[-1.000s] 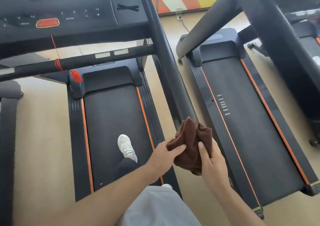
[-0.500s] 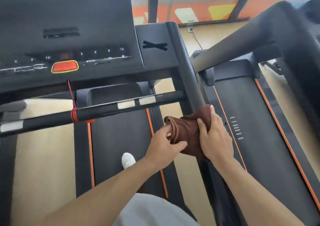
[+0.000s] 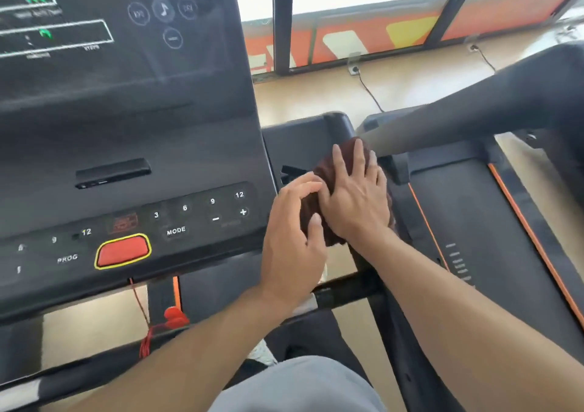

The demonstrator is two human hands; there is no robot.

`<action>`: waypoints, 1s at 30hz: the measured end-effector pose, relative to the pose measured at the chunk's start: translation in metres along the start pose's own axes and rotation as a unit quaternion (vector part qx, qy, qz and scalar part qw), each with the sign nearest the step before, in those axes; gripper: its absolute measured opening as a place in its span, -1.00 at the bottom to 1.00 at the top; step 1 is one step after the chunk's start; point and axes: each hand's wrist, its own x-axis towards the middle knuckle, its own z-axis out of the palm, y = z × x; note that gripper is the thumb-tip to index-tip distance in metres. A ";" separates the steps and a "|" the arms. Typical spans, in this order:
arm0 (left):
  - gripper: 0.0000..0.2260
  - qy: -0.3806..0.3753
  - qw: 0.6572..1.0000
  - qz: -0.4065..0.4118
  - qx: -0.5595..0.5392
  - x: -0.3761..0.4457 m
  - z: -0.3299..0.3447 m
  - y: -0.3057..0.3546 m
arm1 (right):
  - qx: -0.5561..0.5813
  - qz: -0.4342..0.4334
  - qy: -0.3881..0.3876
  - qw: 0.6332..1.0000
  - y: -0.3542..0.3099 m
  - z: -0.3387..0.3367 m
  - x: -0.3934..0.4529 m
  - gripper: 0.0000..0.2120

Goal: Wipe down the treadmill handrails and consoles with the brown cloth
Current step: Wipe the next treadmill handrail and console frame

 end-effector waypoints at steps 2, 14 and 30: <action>-0.53 0.019 0.999 -0.026 0.007 0.028 -0.002 0.002 | -0.004 -0.006 -0.009 1.000 -0.010 -0.002 0.026 -0.27; -0.47 -0.029 0.992 -0.114 0.036 0.083 -0.002 0.000 | 0.013 -0.154 -0.009 0.988 -0.062 -0.021 0.140 -0.48; -0.57 0.020 0.991 -0.119 -0.059 0.001 -0.011 -0.018 | 0.133 -0.227 0.005 0.965 -0.025 0.012 -0.031 -0.49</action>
